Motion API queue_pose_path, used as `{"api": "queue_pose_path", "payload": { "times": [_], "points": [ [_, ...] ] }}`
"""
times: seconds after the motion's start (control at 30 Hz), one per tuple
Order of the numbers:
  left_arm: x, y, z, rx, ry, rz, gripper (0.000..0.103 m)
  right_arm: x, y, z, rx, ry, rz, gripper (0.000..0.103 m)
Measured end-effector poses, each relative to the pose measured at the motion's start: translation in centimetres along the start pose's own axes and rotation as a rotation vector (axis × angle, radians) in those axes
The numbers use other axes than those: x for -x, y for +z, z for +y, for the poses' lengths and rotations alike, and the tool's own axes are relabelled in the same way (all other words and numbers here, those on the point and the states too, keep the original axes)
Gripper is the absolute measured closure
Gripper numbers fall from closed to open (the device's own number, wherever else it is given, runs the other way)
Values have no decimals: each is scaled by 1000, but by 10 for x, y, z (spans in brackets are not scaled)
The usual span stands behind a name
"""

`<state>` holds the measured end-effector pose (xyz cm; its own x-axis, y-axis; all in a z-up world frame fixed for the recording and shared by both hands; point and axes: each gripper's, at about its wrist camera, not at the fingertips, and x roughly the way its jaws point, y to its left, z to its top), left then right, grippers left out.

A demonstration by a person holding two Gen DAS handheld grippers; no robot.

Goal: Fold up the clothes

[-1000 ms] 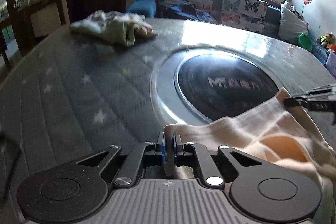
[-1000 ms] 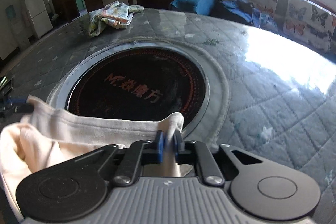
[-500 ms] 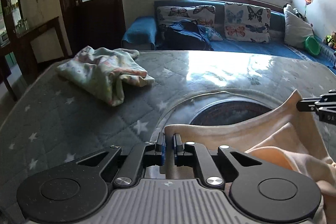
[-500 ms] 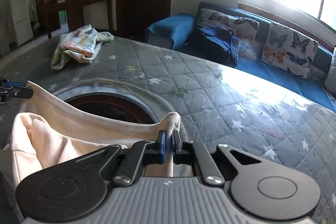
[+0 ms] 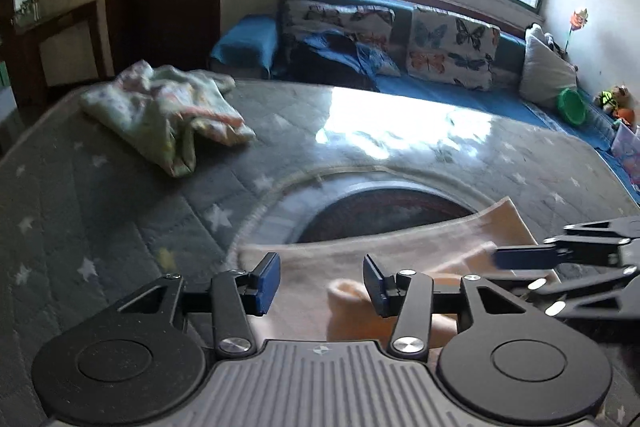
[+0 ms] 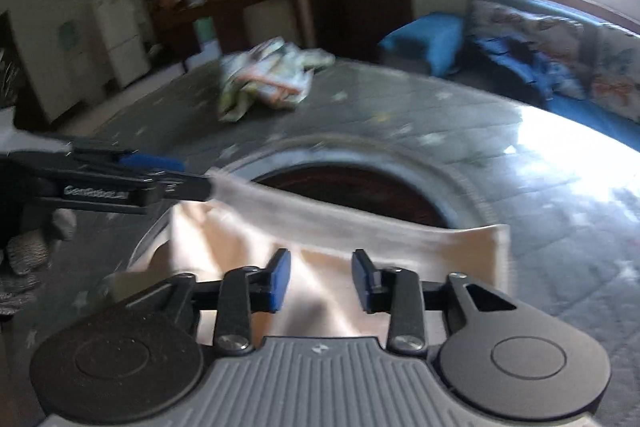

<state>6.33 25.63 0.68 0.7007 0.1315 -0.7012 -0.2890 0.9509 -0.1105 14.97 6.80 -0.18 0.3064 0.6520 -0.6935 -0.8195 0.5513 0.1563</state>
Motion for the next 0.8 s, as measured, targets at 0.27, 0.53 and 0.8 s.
{"api": "queue_pose_path", "payload": {
  "times": [0.27, 0.53, 0.8],
  "points": [
    [2, -19, -5, -14, -58, 32, 68, -8, -10, 28, 89, -70, 28, 96],
    [19, -30, -6, -15, -67, 8, 91, 45, -24, 26, 82, -189, -72, 97],
    [53, -43, -5, -9, -77, -44, 94, 118, -60, 1, -35, -339, -147, 97]
  ]
}}
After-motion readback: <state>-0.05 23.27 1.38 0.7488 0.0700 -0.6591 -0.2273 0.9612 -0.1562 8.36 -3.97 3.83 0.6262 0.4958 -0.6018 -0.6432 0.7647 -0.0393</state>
